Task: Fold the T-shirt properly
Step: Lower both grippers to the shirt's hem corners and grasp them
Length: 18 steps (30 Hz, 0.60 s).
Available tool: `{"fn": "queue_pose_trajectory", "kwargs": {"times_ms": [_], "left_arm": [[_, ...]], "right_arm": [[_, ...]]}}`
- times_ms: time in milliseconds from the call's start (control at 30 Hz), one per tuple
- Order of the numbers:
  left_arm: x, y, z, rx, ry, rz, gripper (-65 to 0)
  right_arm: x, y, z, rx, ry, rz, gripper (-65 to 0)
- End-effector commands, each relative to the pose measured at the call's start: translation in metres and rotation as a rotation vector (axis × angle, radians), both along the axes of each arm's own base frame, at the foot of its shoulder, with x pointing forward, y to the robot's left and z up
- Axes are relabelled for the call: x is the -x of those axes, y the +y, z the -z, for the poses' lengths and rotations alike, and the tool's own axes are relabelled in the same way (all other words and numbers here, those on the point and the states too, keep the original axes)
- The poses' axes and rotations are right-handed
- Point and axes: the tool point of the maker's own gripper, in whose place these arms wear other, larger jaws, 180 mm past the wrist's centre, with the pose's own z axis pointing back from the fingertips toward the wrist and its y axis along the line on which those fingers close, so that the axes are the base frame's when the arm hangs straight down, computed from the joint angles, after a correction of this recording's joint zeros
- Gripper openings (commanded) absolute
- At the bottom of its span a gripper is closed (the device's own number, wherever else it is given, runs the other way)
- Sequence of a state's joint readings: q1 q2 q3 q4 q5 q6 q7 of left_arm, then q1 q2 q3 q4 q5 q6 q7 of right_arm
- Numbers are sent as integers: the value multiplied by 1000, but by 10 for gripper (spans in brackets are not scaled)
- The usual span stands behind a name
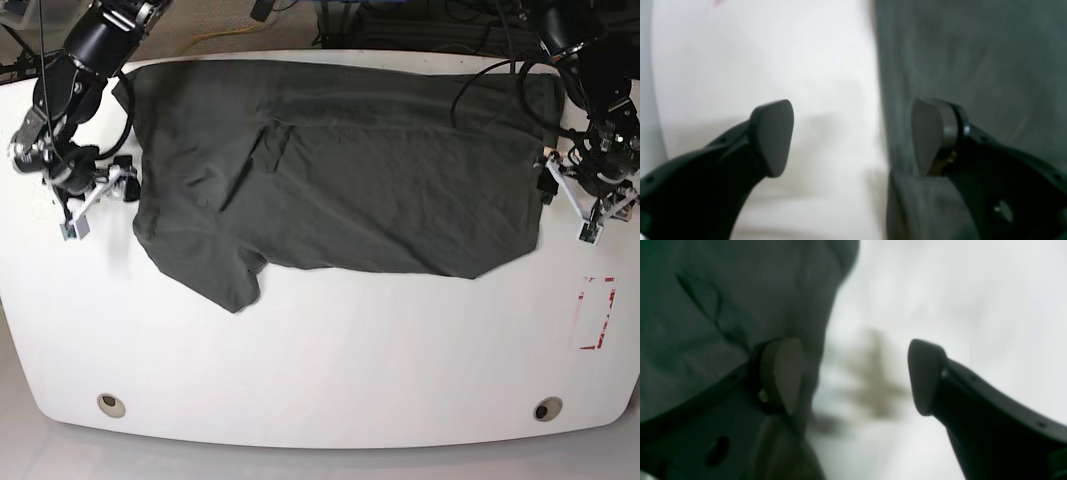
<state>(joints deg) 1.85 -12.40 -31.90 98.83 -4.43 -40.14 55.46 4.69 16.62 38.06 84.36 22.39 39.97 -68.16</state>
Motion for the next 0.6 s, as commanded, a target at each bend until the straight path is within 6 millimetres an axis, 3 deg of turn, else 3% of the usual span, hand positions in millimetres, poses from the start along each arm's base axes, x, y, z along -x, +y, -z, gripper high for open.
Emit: {"fn": "queue_pose_trajectory", "kwargs": {"times_ms": [0, 333, 567], "left_arm": [[-19, 3, -18, -4, -69, -9, -139], [-43, -16, -31, 13, -117, 30, -139], [-44, -16, -31, 14, -117, 31, -139]], "right_arm": [[-35, -6, -20, 10, -73, -9, -176], [-109, -10, -13, -10, -118, 2, -176], [-126, -7, 9, -122, -110, 32, -176]]}}
